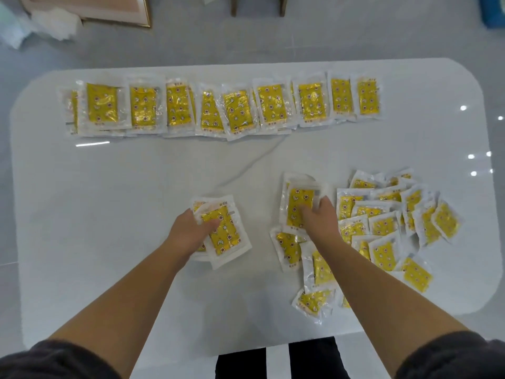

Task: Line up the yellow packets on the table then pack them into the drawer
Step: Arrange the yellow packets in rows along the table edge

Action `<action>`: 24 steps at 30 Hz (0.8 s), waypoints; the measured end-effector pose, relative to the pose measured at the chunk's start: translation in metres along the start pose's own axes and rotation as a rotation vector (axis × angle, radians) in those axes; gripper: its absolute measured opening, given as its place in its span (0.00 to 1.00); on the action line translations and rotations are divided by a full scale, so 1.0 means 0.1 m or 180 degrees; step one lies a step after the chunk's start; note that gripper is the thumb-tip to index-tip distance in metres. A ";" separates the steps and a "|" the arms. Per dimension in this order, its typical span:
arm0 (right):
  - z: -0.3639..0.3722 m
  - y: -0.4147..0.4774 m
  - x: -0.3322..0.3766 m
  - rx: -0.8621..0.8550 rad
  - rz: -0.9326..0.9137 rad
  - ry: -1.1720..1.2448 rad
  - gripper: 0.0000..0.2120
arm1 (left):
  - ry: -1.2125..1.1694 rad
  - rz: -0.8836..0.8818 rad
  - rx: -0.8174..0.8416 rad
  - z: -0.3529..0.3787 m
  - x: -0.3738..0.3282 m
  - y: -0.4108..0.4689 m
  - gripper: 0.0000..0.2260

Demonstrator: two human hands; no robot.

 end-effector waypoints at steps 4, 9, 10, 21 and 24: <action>-0.04 0.29 0.57 0.0337 -0.0132 0.0609 0.08 | -0.0160 0.0202 -0.0131 -0.04 -0.55 0.39 0.09; 0.01 0.80 1.44 0.0514 -0.0334 0.1126 0.15 | -0.0295 0.0536 -0.0310 0.03 -1.37 1.03 0.21; 0.04 0.92 1.55 0.0516 -0.0332 0.1091 0.16 | -0.0247 0.0617 -0.0350 0.06 -1.51 1.11 0.24; -0.31 1.34 1.86 -0.0092 -0.0806 -0.0055 0.08 | 0.0564 0.0901 -0.1458 -0.14 -1.89 1.56 0.32; -0.56 1.46 1.92 -0.0263 -0.0747 -0.0099 0.10 | 0.0568 0.0859 -0.1649 -0.25 -1.91 1.59 0.27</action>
Point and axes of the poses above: each hand's wrist, its own y-axis towards the middle knuckle, its own z-axis out of the palm, x = y × z, the point moved 7 cm from there along y, towards the middle knuckle, and after that the axes turned 9 degrees about z, right-handed, at the moved point
